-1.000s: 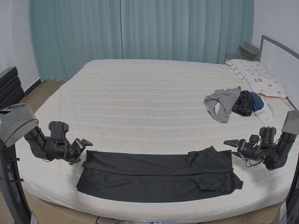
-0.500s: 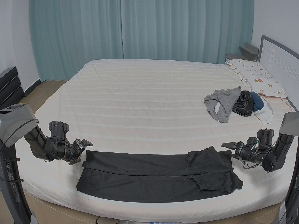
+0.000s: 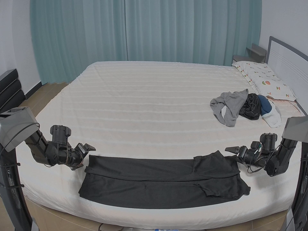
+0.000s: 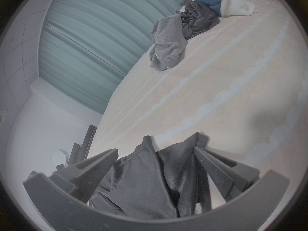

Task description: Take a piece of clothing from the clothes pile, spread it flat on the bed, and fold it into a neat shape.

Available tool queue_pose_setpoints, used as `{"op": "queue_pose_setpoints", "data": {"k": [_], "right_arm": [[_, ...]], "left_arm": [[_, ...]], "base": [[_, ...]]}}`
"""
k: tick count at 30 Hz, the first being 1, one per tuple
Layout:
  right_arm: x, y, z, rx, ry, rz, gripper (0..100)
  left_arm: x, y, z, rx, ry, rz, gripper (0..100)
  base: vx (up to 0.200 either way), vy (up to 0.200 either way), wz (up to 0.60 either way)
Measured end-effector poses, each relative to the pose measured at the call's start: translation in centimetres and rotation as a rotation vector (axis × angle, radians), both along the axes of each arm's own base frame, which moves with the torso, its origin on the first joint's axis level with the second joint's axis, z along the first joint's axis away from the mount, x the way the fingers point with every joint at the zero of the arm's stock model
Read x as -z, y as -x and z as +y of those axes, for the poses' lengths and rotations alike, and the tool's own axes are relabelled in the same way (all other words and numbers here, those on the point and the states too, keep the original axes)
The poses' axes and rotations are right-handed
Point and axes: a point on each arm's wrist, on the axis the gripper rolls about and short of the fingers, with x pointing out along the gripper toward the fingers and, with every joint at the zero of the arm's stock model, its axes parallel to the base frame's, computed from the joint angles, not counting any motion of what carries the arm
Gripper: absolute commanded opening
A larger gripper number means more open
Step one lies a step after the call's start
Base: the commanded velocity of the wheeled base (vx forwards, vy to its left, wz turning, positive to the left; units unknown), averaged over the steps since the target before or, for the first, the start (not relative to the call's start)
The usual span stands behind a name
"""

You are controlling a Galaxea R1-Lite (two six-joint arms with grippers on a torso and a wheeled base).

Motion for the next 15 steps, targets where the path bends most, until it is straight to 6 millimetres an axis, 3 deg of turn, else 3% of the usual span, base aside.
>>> {"op": "queue_pose_setpoints", "data": {"k": [15], "right_arm": [[0.09,0.63,-0.79,0.026,-0.001,0.012,100]], "left_arm": [[0.00,0.00,0.02,0.000,-0.001,0.000,100]], "base": [[0.000,0.000,0.00]]}}
